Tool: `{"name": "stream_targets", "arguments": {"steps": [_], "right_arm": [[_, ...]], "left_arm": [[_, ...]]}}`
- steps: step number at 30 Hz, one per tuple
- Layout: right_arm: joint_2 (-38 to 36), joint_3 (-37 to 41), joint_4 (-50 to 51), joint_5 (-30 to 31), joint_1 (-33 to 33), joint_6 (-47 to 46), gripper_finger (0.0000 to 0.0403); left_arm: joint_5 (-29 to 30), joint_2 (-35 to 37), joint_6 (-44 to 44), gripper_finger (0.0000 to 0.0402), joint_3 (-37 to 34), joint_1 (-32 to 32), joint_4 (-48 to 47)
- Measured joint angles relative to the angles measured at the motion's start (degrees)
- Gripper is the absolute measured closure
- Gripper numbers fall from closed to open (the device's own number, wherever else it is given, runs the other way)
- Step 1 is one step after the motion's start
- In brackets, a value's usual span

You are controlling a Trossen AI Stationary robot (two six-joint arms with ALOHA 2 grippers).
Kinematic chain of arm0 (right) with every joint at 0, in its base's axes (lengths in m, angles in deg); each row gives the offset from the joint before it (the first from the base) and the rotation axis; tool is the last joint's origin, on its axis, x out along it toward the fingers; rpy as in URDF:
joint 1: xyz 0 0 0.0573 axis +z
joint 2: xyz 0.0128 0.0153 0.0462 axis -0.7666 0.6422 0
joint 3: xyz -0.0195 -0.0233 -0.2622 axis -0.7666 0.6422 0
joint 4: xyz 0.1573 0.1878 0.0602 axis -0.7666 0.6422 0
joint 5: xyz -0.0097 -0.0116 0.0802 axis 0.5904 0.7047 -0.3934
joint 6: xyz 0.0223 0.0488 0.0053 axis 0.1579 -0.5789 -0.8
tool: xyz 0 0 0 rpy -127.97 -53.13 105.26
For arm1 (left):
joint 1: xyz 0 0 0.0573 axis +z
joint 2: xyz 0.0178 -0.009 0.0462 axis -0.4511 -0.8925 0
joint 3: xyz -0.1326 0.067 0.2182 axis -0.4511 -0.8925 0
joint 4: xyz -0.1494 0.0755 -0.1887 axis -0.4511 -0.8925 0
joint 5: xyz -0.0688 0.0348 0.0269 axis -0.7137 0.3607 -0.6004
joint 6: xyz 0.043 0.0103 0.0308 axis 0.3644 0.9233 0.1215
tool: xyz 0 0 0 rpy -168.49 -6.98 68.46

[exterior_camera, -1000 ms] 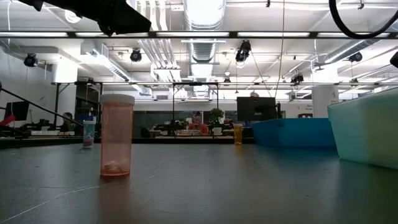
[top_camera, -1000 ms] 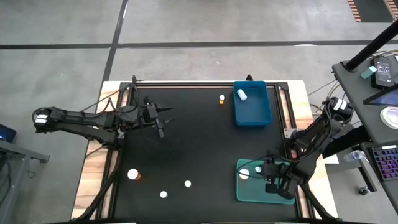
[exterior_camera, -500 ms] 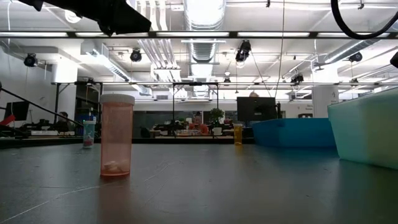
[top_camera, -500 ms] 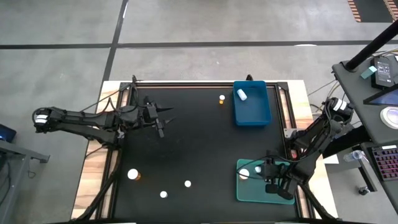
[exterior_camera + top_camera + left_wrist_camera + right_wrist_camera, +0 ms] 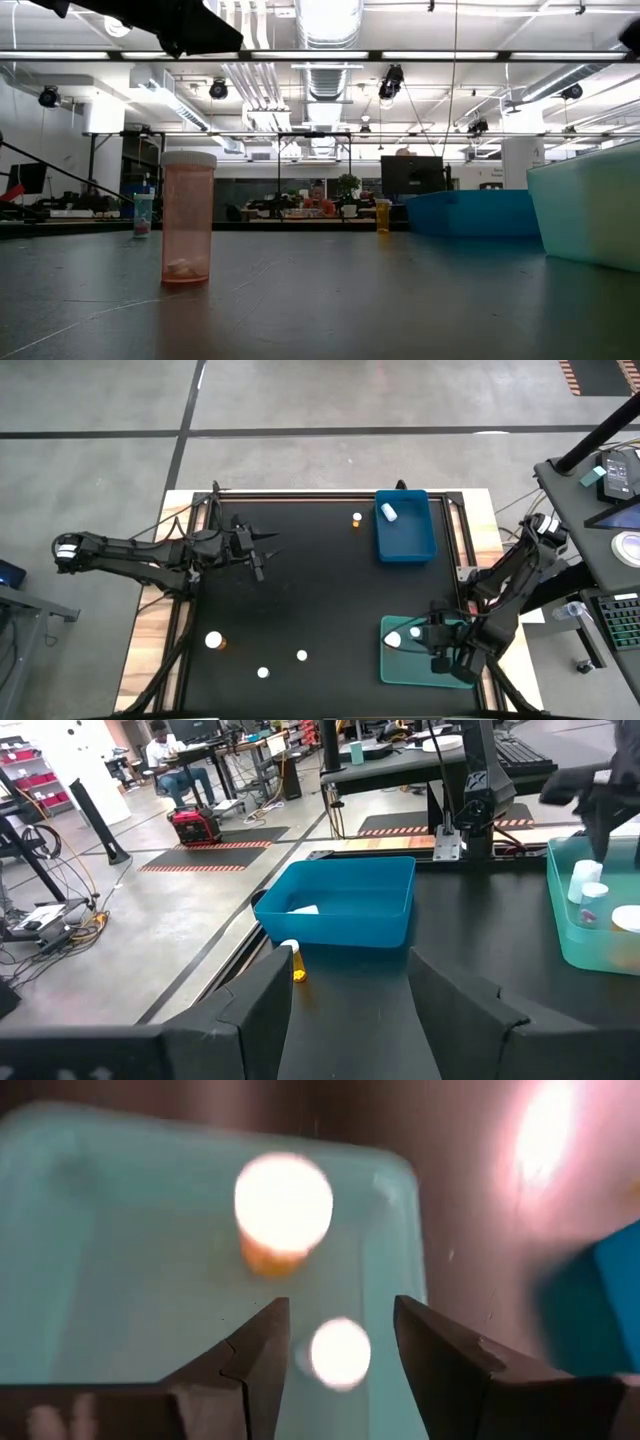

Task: Pick and place medicine bottles into bin by pill shape (circle, oval)
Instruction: Put the bottom light green pill bottle into the blue bin

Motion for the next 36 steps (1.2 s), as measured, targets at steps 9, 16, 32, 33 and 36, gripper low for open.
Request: {"name": "stream_targets", "arguments": {"steps": [9,16,32,33,36], "right_arm": [[-0.2,-11.6,-0.1,3.6,-11.6,11.9,0.0283],[-0.3,-15.2,-1.4,0.0,-20.3,28.3,0.0339],[-2.1,2.7,-47.4,-5.6,-29.0,64.3,0.0394],[-2.2,4.0,-51.5,-7.2,-29.7,66.7,0.0394],[-2.3,7.6,-61.7,-14.0,-32.4,71.5,0.0394]], "left_arm": [[0.0,-1.5,-0.7,0.0218,0.0,0.0,0.0],[0.0,-4.9,-2.2,0.0218,0.0,0.0,-0.2],[-1.9,-7.2,-6.5,0.0218,1.4,-0.3,-0.2],[-2.5,-7.4,-8.0,0.0218,1.5,-0.5,-0.1],[-5.1,-8.3,-12.0,0.0218,2.3,-1.7,0.3]]}}
